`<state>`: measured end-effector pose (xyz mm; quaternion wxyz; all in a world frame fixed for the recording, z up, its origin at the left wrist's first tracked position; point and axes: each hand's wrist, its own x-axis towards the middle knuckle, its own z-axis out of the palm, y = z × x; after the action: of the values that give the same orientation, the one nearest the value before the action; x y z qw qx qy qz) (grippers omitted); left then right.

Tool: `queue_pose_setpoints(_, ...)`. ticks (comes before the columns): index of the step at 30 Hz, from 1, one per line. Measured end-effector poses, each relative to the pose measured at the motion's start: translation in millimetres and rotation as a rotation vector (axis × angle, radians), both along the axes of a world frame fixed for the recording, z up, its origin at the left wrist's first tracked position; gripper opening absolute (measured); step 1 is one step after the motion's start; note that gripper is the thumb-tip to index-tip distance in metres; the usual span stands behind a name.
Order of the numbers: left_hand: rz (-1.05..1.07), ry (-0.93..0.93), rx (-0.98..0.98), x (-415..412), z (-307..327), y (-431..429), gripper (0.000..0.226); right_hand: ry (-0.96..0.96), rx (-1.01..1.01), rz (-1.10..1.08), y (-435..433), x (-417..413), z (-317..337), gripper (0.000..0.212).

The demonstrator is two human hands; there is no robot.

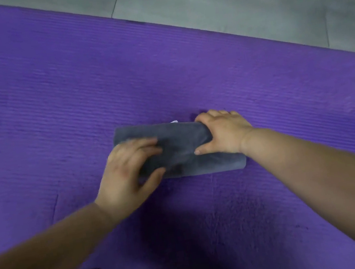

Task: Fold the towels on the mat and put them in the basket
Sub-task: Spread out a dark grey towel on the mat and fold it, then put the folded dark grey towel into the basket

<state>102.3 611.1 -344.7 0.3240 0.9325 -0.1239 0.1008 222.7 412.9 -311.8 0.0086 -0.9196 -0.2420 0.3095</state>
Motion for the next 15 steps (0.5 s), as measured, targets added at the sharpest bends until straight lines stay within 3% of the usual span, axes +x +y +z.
queue_pose_setpoints(2,0.233,0.195,-0.231,-27.8,9.8,-4.8,0.017,0.016,0.014,-0.057,-2.3,-3.5,-1.3,0.069)
queue_pose_setpoints(5,0.484,0.866,-0.501,-43.0,14.5,-20.8,0.031,0.083,-0.002,-0.12,-4.9,-4.2,3.0,0.062)
queue_pose_setpoints(7,0.511,1.24,-0.657,-32.3,13.4,-29.2,0.021,0.112,-0.022,-0.136,-3.2,-2.4,4.2,0.059)
queue_pose_setpoints(8,0.571,1.299,-0.807,-23.0,16.0,-31.9,0.018,0.122,-0.025,-0.137,-2.2,-2.1,3.9,0.057)
queue_pose_setpoints(10,0.709,1.199,-1.082,-2.7,20.6,-36.4,0.019,0.164,-0.021,-0.172,-2.4,-3.1,2.1,0.054)
queue_pose_setpoints(15,0.847,0.962,-1.152,24.8,19.3,-38.4,0.016,0.247,0.095,-0.354,-8.0,-9.7,-9.2,0.065)
